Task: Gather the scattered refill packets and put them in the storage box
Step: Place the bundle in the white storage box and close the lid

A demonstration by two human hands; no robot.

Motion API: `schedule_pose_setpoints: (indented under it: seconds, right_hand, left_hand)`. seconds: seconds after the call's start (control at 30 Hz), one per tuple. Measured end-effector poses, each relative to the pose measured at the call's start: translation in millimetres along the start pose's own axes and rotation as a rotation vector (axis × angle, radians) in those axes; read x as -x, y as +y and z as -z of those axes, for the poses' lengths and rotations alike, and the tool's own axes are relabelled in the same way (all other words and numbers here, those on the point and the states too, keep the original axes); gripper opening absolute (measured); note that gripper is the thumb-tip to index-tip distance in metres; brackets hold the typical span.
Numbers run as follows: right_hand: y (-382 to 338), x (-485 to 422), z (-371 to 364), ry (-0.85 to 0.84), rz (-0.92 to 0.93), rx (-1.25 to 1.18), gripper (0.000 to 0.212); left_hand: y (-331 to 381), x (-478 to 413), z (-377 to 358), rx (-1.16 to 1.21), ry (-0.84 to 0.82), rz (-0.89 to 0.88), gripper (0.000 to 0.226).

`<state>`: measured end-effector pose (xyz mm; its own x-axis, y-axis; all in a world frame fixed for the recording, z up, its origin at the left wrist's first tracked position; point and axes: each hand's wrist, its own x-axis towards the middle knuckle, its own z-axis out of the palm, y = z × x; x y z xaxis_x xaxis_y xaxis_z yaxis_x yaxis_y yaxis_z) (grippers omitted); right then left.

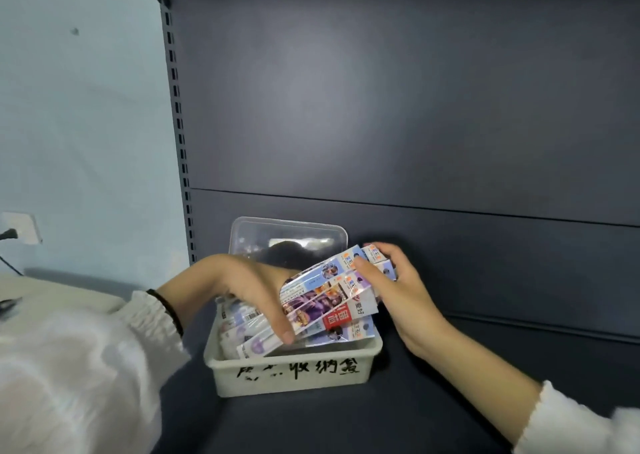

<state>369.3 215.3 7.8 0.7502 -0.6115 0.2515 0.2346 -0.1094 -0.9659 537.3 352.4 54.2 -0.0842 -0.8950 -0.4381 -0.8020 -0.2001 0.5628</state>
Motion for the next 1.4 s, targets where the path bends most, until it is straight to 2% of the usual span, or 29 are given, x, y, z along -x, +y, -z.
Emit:
schedule_pose_setpoints:
  seconds: [0.17,0.3,0.37,0.43,0.5,0.57,0.7,0.8,0.9,1.0,1.17,1.23,1.4]
  right_hand:
    - [3,-3,-6,0.048,-0.019,0.039,0.024]
    - [6,-4,-8,0.068,-0.038,0.087,0.021]
    - [10,-4,-9,0.078,-0.057,0.091,0.020]
    - [13,-4,-9,0.082,-0.074,0.095,0.019]
    - [13,-4,-9,0.091,-0.078,0.093,0.019]
    - [13,-5,-9,0.095,-0.072,0.098,0.018]
    - [13,-4,-11,0.094,-0.053,0.131,0.016]
    - [15,-2,-12,0.103,-0.066,0.121,0.015]
    - [15,1,-12,0.087,-0.077,0.134,0.013]
    - [14,2,-13,0.089,-0.079,0.123,0.012]
    - [15,8,-24,0.019,-0.105,0.055,0.017]
    - [14,10,-30,-0.006,-0.107,0.094,0.022]
    - [14,14,-44,0.058,-0.100,0.261,0.032]
  left_hand:
    - [-11,1,-3,0.068,-0.017,-0.130,0.067]
    - [-14,9,-4,0.134,0.035,-0.165,0.065]
    - [-20,8,-8,0.052,0.108,-0.140,0.073]
    - [-27,6,-13,-0.048,0.282,-0.077,0.086]
    - [-38,2,-16,-0.078,0.421,-0.069,0.079]
    - [-43,1,-21,-0.022,0.432,-0.091,0.067]
    - [-49,7,-26,0.125,0.495,-0.254,0.051]
    - [-56,11,-30,-0.032,0.619,-0.240,0.034]
    - [-56,19,-33,-0.158,0.783,-0.224,0.039]
    - [-54,27,-44,0.018,0.705,-0.242,0.047]
    - [-48,28,-58,-0.183,0.681,-0.175,0.065]
    - [-48,27,-57,-0.121,0.675,-0.203,0.070]
    - [-47,29,-46,0.035,0.519,-0.291,0.080]
